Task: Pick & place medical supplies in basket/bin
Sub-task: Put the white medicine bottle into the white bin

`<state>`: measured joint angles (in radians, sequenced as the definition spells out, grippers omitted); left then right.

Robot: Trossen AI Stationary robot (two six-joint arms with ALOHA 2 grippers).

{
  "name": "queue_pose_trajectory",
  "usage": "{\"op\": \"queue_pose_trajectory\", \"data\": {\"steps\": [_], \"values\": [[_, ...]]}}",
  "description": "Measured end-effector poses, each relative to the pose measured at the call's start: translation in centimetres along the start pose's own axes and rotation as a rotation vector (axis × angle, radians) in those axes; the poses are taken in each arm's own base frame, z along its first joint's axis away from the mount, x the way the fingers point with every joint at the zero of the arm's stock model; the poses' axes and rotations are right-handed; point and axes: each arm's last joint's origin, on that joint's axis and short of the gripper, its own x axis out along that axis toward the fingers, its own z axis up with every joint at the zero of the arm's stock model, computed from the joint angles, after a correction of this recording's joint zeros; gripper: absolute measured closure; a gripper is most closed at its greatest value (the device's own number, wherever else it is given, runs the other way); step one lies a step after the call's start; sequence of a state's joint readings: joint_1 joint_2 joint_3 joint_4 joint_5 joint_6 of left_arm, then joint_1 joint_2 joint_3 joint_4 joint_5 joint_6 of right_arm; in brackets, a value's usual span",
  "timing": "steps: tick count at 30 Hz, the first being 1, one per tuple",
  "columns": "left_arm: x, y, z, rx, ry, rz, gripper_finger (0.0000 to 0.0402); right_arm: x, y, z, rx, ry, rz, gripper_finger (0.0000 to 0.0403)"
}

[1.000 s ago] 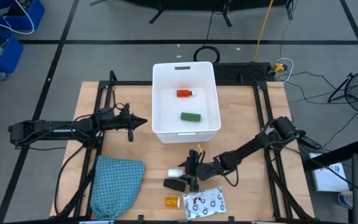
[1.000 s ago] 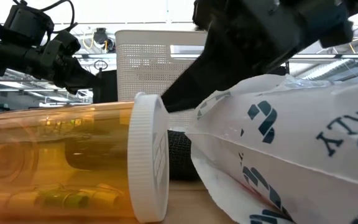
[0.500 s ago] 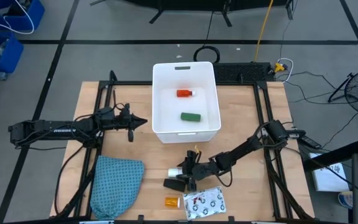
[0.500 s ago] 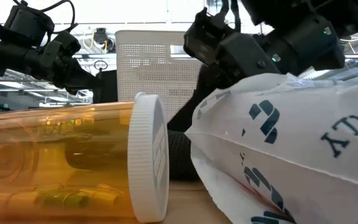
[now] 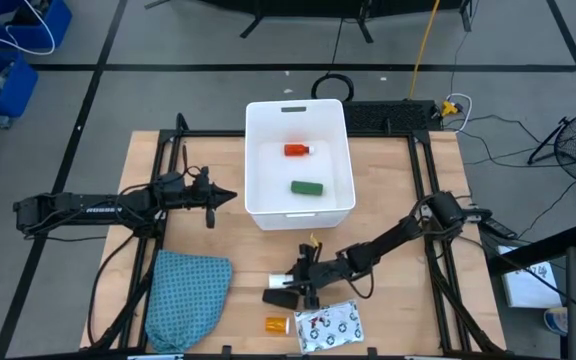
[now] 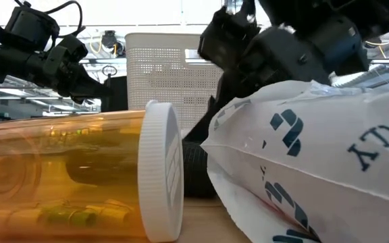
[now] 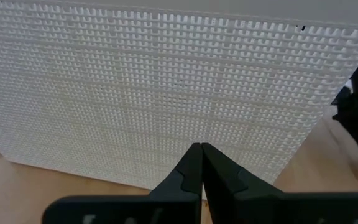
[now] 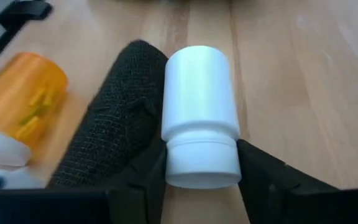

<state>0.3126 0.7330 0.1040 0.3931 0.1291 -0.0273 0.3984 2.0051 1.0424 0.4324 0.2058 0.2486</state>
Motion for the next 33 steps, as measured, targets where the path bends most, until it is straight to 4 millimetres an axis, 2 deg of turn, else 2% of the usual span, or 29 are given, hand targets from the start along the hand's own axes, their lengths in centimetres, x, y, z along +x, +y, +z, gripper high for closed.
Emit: {"op": "queue_pose_trajectory", "data": {"steps": [4, 8, 11, 14, 19, 23, 26, 33], "values": [[0.0, 0.0, 0.0, 0.000, 0.000, 0.000, 0.0394, -1.4, -0.6, 1.8, -0.022, -0.023, -0.009, 0.0254], [0.0, 0.0, 0.0, 0.003, 0.001, 0.000, 0.0394, -4.4, -1.2, 4.4, -0.069, -0.043, -0.019, 0.0241], [0.0, 0.0, 0.0, 0.003, 0.002, 0.000, 0.0394, -7.9, -1.3, 6.7, -0.161, -0.074, -0.016, 0.0233], [0.0, 0.0, 0.0, 0.004, 0.002, 0.000, 0.0394, -11.9, -1.6, 8.6, -0.249, -0.109, 0.012, 0.0245], [0.0, 0.0, 0.0, 0.005, 0.003, 0.000, 0.0394, -18.4, -2.5, 10.4, -0.295, -0.172, 0.052, 0.0253], [0.0, 0.0, -0.1, 0.004, 0.010, 0.000, 0.0394, -23.0, -3.3, 10.1, -0.287, -0.259, 0.058, 0.0248], [0.0, 0.0, -0.1, 0.004, 0.012, 0.001, 0.0394, -25.4, -3.8, 8.5, -0.272, -0.313, 0.073, 0.0246], [0.0, 0.0, -0.3, 0.000, 0.026, 0.001, 0.0394, -26.7, -4.9, 2.1, -0.221, -0.428, 0.099, 0.0252]]}}
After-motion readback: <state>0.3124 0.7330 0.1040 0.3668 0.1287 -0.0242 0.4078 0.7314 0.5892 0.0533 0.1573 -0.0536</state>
